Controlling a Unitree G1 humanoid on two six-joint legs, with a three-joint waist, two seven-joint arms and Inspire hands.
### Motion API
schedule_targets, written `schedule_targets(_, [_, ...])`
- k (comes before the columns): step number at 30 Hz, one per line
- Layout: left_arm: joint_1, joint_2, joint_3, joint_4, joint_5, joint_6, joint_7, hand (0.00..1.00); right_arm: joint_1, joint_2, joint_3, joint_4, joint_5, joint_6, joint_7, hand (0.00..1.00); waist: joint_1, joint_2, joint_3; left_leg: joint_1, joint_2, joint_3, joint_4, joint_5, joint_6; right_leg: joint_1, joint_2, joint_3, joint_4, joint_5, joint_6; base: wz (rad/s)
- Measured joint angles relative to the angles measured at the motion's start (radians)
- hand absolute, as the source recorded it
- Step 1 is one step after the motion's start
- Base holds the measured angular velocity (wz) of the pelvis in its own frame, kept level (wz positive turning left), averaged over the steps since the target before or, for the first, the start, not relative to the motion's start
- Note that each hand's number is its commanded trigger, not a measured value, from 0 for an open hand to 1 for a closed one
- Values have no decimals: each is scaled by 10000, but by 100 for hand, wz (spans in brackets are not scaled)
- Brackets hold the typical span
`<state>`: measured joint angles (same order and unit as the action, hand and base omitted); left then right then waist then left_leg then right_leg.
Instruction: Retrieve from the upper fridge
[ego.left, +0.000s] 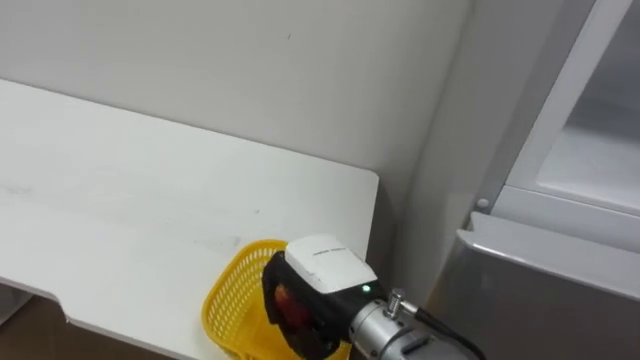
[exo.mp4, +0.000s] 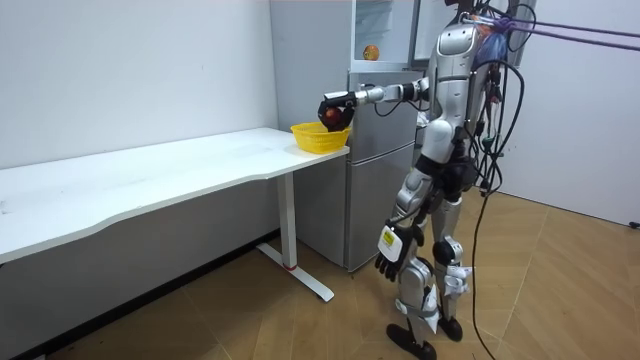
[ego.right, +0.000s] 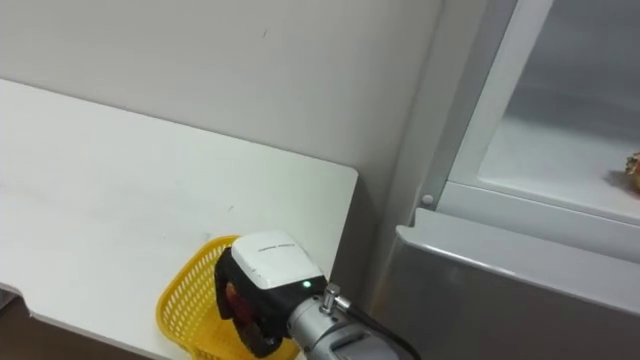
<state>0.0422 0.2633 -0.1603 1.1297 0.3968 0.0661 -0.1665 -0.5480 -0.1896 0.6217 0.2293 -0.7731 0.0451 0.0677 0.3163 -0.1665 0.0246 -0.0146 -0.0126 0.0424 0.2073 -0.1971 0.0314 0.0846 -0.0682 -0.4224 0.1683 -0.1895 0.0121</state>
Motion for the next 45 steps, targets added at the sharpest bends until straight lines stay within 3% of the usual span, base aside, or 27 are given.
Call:
schedule_targets(8, [-51, 4, 6, -8, 14, -1, 85, 0, -227, 12, 242, 295, -30, -1, 17, 100, 210, -27, 26, -114, -17, -104, 134, -3, 4, 2, 26, -14, 2, 0, 0, 4])
schedule_targets(9, [-50, 4, 6, -8, 17, -1, 88, 0, -227, 10, 242, 307, -30, -1, 26, 68, 212, -22, 29, -123, -18, -125, 143, -3, 4, 4, 31, -14, 2, 0, 0, 4])
schedule_targets(10, [-50, 4, 6, -8, 17, -1, 92, 0, -227, 10, 242, 307, -30, -4, 29, 52, 213, -21, 29, -130, -17, -136, 149, -3, 3, 5, 37, -15, 2, 0, 0, 0])
schedule_targets(11, [-51, 3, 6, -9, 17, -1, 94, 0, -227, 10, 242, 307, -30, -4, 30, 14, 213, -20, 30, -132, -16, -140, 151, -3, 3, 6, 39, -15, 2, 0, 0, 0])
schedule_targets(12, [-53, 3, 6, -10, 17, -3, 99, 0, -227, 9, 242, 307, -30, -4, 30, 0, 212, -19, 30, -136, -15, -143, 153, -2, 2, 8, 42, -15, 2, 1, 0, 0])
schedule_targets(22, [-60, 2, 10, -77, 24, -2, 256, 0, -224, -15, 252, 325, -41, -6, 99, 0, 210, 58, 72, -150, -20, -147, 149, -2, 2, -27, 43, 10, -1, 1, -1, 0])
schedule_targets(45, [-63, -54, 262, -417, 80, 8, 296, 0, -224, -60, 264, 647, -27, -1, 227, 0, 206, 98, 2, -158, -16, -151, 167, 0, 0, -33, 50, 51, 1, 2, -3, 0])
